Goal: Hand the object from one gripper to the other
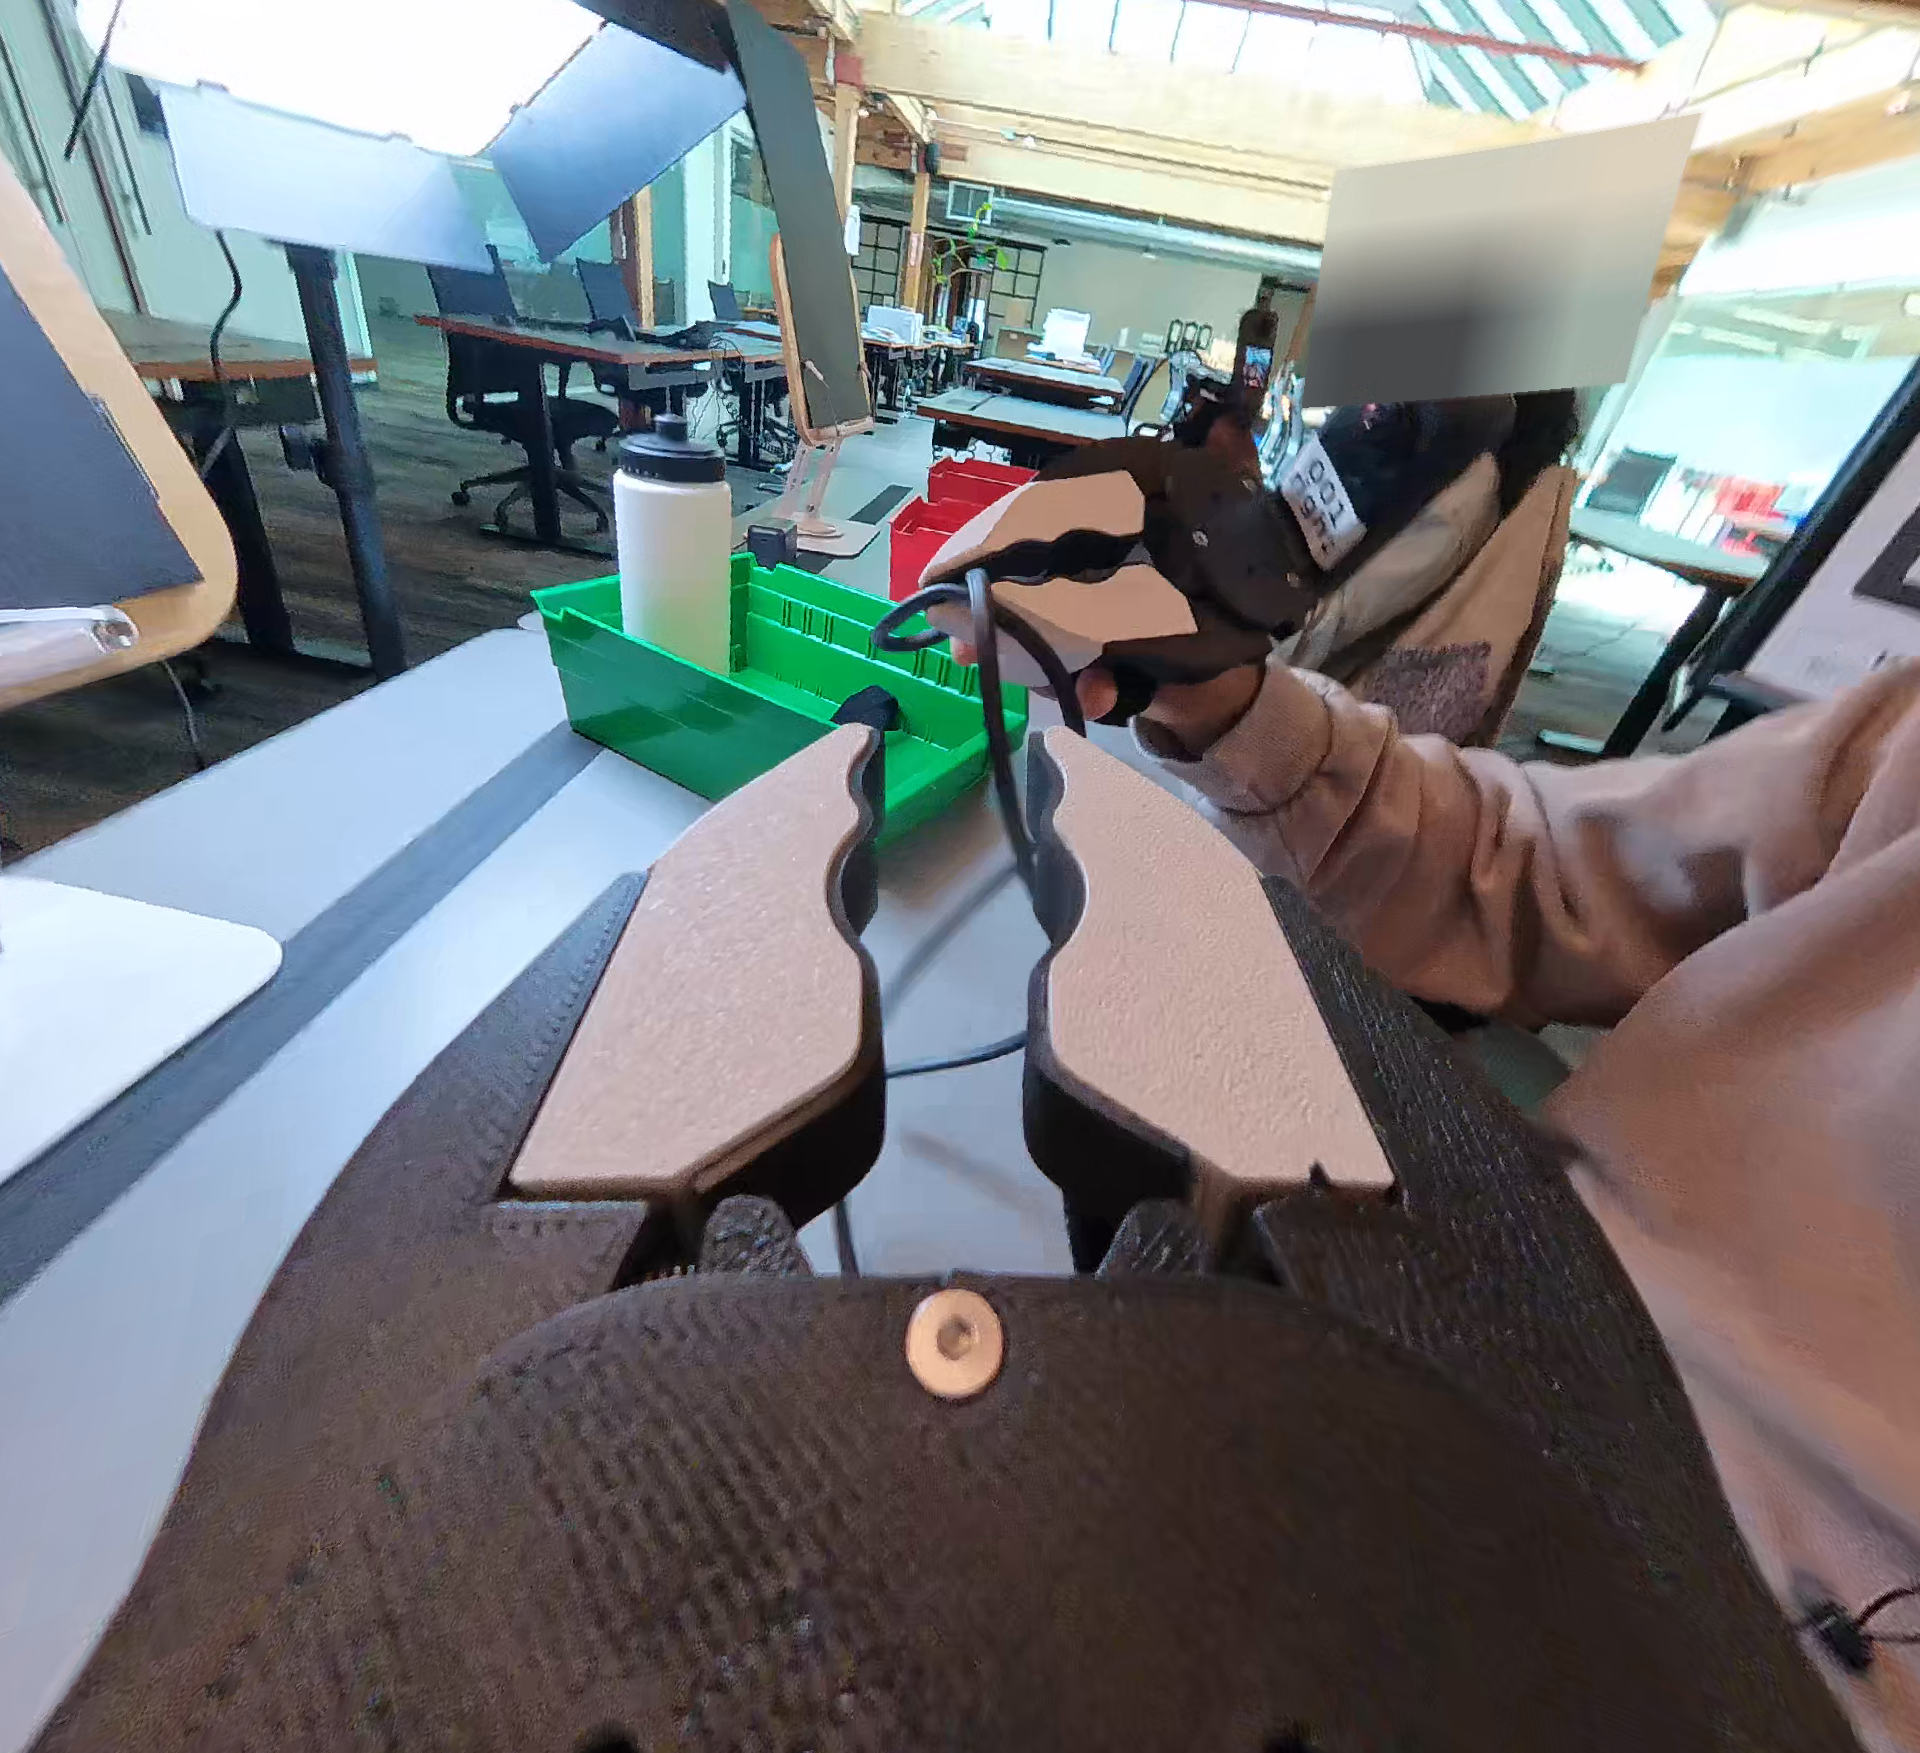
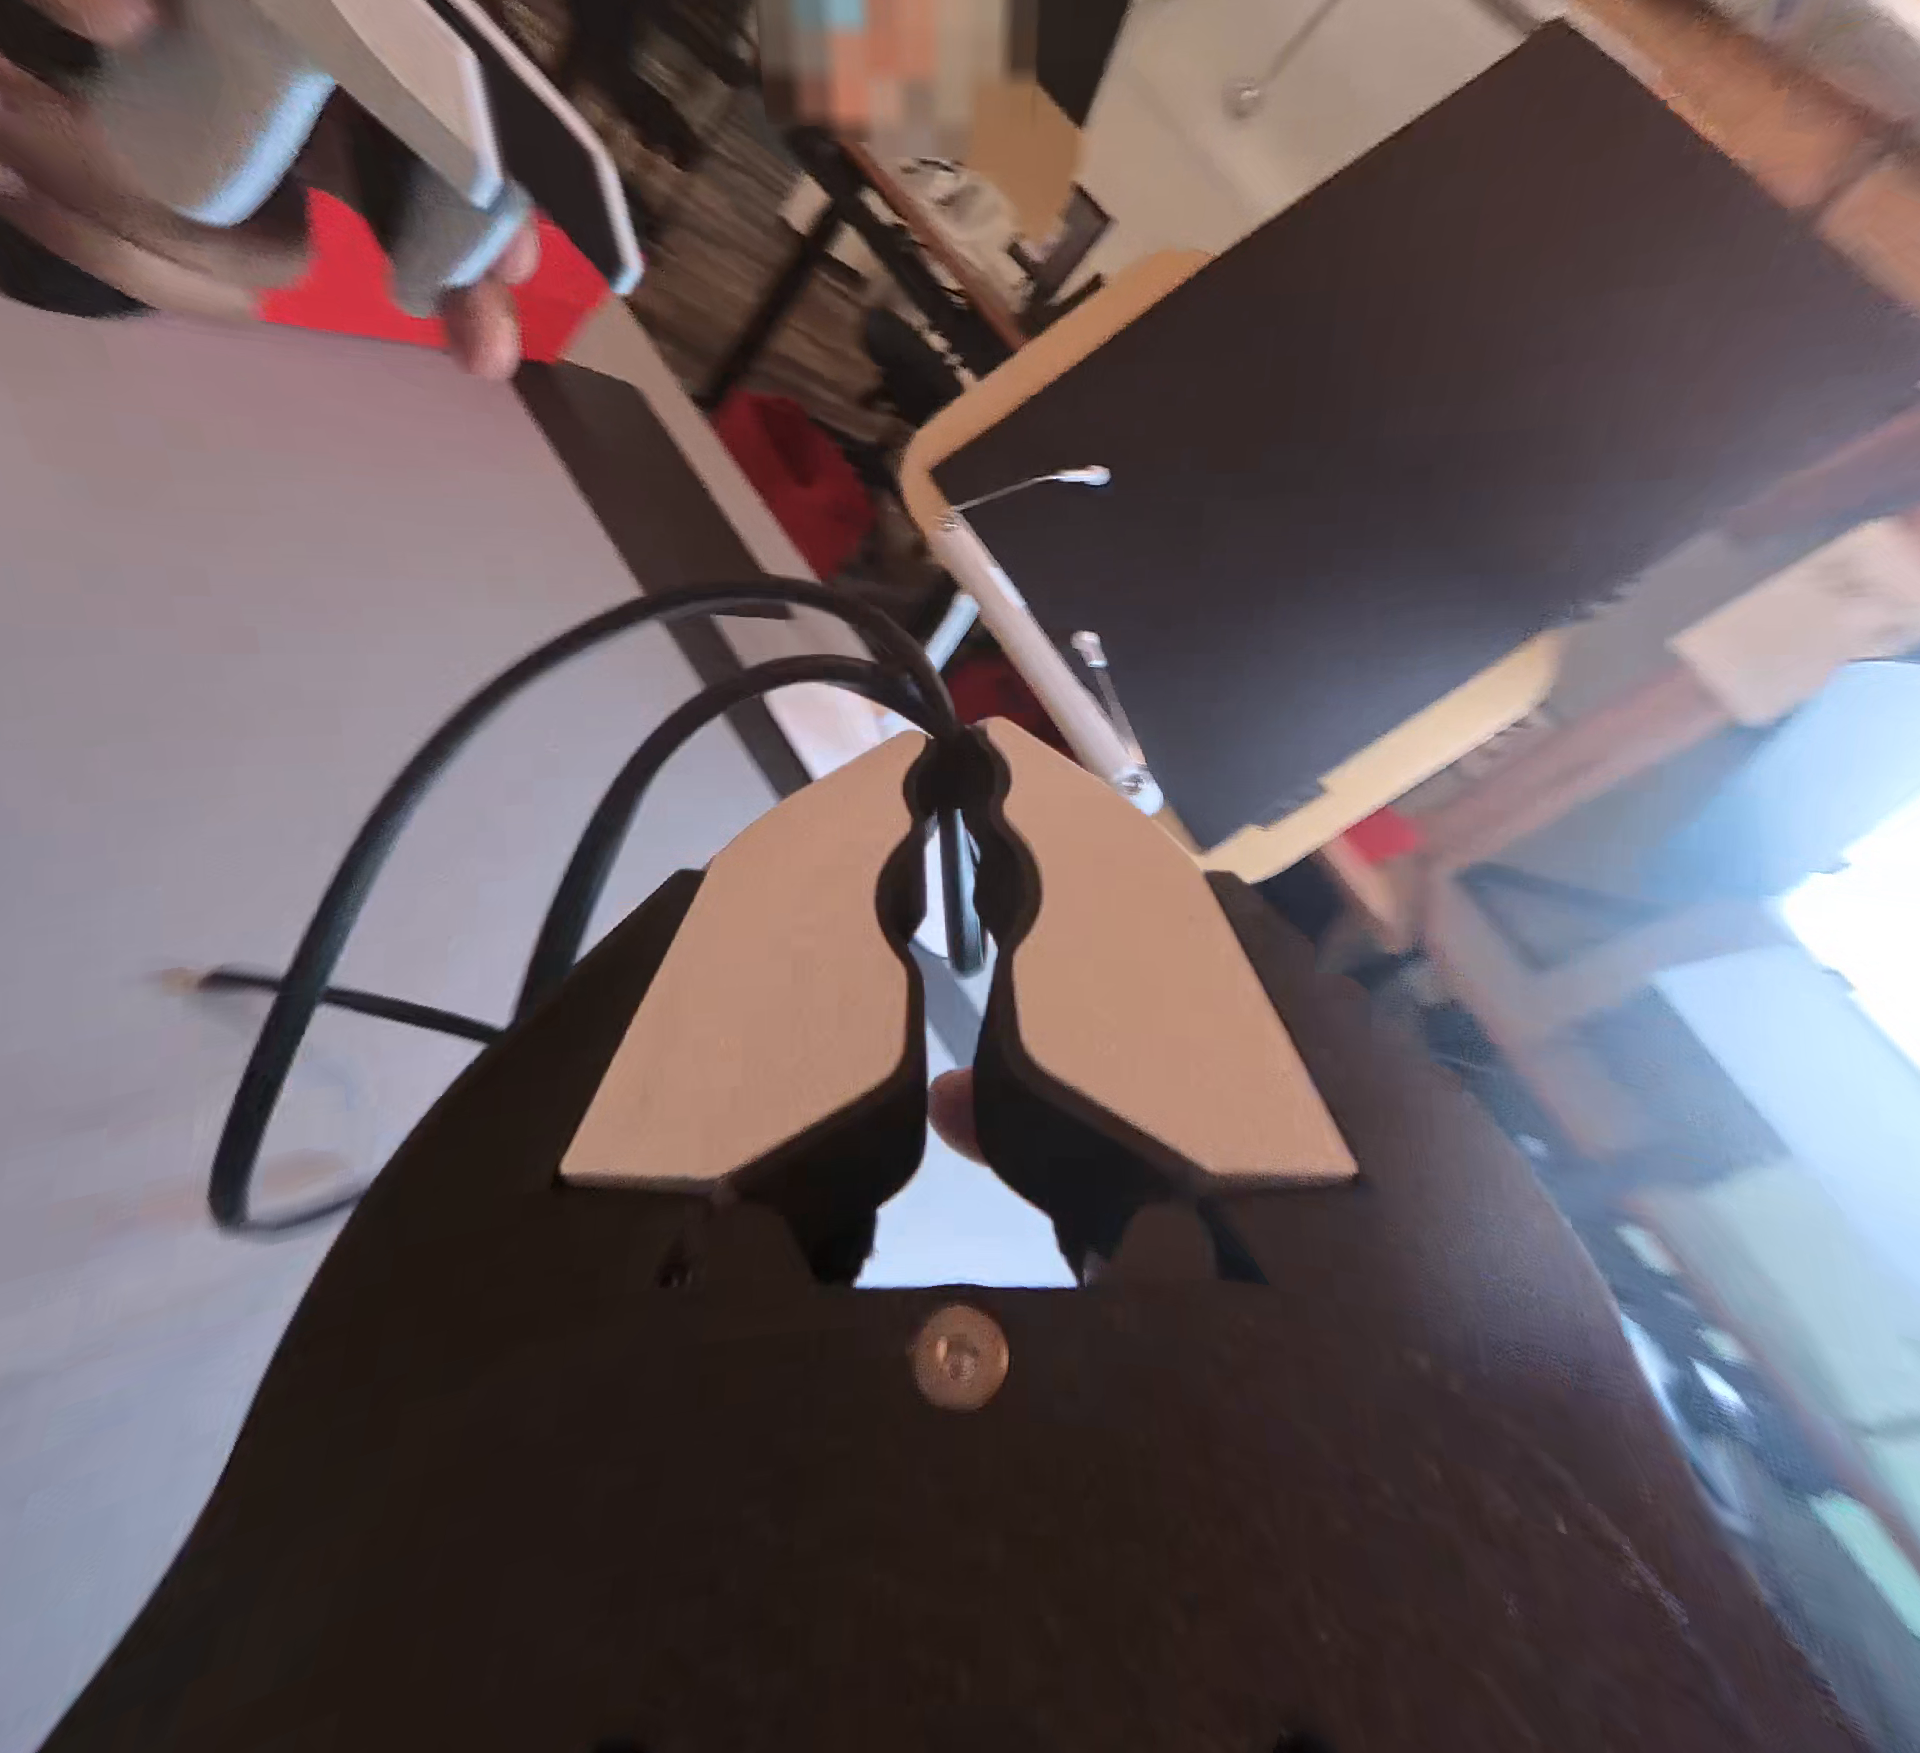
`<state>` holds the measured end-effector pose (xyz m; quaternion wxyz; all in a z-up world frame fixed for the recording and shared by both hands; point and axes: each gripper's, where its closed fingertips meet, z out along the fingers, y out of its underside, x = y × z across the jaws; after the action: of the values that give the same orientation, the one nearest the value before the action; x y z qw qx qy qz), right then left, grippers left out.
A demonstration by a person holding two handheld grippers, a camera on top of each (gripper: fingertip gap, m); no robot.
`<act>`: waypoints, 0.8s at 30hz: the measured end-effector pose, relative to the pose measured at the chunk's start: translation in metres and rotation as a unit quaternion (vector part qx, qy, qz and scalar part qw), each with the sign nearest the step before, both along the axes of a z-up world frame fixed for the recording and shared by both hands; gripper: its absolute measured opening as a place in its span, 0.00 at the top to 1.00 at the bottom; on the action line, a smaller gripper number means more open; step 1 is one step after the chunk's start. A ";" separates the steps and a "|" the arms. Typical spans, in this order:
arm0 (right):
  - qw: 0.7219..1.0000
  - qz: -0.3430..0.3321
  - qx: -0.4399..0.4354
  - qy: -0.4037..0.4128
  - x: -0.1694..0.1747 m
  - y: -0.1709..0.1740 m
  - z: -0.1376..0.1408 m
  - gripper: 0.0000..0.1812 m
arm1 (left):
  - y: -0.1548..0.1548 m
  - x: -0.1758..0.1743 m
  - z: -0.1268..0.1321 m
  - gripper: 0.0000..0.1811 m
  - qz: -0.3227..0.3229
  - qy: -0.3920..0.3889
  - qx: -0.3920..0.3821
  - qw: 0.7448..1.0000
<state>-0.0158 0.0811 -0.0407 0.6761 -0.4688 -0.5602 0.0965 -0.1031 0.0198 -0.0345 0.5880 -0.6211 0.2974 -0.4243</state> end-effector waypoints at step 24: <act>0.997 -0.047 -0.034 0.043 -0.004 -0.001 0.008 0.98 | 0.030 0.060 -0.038 0.63 -0.047 -0.350 -0.300 0.886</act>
<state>-0.0199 0.0802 -0.0330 0.6872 -0.5125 -0.5043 0.1041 -0.0434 0.0496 -0.0727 0.4193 -0.5644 -0.0399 -0.7099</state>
